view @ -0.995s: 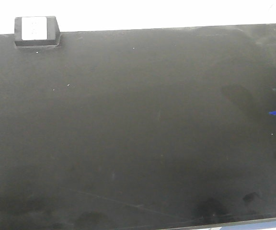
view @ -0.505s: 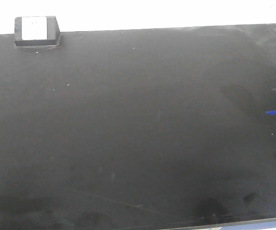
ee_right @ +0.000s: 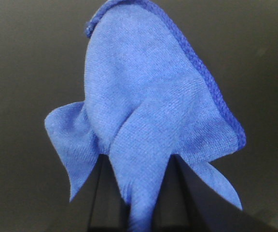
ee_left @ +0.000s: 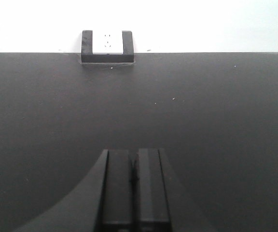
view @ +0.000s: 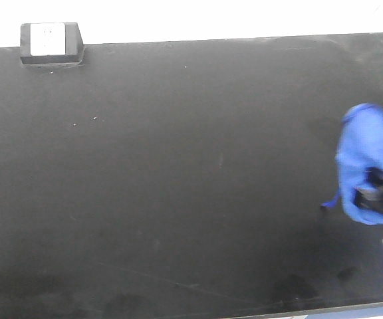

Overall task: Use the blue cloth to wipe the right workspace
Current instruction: 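Lower the cloth onto the bench top with the right gripper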

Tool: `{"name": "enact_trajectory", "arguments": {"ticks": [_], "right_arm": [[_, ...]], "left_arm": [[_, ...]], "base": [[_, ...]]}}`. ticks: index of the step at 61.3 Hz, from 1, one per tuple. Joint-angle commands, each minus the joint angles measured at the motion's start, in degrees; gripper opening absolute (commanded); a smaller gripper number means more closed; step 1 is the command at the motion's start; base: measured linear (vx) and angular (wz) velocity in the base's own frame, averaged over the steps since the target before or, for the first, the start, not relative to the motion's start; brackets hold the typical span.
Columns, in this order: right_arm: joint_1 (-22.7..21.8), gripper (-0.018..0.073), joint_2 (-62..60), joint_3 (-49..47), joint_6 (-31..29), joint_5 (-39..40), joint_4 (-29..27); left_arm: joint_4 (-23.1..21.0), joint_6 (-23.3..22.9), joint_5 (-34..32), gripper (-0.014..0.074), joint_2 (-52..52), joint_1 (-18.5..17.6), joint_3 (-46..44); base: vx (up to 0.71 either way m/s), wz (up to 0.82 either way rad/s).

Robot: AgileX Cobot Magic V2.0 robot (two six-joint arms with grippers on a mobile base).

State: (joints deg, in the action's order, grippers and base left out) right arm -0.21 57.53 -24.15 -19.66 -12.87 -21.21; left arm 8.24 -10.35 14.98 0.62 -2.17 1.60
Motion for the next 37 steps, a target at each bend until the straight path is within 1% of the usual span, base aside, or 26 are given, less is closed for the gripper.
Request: {"name": "enact_trajectory", "arguments": {"ticks": [1, 15, 21, 26, 29, 34, 37], "right_arm": [[-0.16, 0.0, 6.7, -4.77, -1.67, 1.47, 0.27], [-0.16, 0.0, 21.14, -7.28, -7.31, 2.31, 0.21], [-0.1, 0.0, 24.97, -7.33, -8.34, 3.26, 0.06], [0.71, 0.0, 26.94, -7.33, -8.43, 2.59, -1.91], [2.58, 0.0, 27.38, -7.33, -8.92, 1.8, -3.37], [9.09, 0.0, 27.62, -7.33, -11.17, 1.65, -5.85], [14.23, 0.0, 27.62, -7.33, -12.5, 2.04, -7.61]], "left_arm": [[0.06, -0.49, -4.49, -0.0006, 0.9, -0.25, 1.74], [0.06, -0.49, -4.49, -0.0006, 0.9, -0.25, 1.74], [0.06, -0.49, -4.49, -0.0006, 0.9, -0.25, 1.74], [0.06, -0.49, -4.49, -0.0006, 0.9, -0.25, 1.74], [0.06, -0.49, -4.49, -0.0006, 0.9, -0.25, 1.74], [0.06, -0.49, -4.49, -0.0006, 0.9, -0.25, 1.74], [0.06, -0.49, -4.49, -0.0006, 0.9, -0.25, 1.74]], "base": [[0.0, 0.0], [0.0, 0.0], [0.0, 0.0], [0.0, 0.0], [0.0, 0.0], [0.0, 0.0], [0.0, 0.0]]}}
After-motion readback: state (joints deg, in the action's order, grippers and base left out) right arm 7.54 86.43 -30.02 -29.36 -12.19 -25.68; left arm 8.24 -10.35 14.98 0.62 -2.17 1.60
